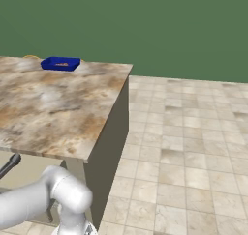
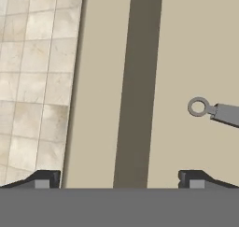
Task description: Take the tongs from the drawer on the left and place them on the dining counter next to the tray containing the hot dog.
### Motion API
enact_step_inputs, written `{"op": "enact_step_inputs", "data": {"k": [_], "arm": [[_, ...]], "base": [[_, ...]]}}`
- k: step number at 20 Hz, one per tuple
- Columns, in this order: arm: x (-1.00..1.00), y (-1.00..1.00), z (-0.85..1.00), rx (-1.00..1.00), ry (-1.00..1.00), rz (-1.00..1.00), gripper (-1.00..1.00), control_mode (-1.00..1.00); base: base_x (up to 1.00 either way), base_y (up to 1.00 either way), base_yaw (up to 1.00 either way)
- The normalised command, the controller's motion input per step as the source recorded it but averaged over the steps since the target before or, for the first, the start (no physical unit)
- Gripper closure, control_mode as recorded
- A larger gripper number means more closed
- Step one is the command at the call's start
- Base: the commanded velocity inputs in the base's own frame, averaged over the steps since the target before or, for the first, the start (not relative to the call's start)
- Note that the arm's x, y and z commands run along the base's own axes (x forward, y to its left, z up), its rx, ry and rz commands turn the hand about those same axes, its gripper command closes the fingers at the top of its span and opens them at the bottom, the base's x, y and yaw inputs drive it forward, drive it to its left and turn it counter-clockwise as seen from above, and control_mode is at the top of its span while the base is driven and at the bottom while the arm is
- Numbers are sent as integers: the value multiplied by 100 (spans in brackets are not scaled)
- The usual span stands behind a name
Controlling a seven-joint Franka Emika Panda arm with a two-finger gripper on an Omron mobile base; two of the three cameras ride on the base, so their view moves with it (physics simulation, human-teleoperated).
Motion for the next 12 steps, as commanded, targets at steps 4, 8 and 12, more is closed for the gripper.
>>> {"op": "enact_step_inputs", "data": {"k": [4,8,12], "arm": [[-60,14,-27,-1,4,2,-100,-100],[-96,22,-31,-4,0,0,-100,-100],[-97,15,-24,-3,0,0,-100,-100]], "base": [[0,0,0],[0,0,0],[0,0,0]]}}
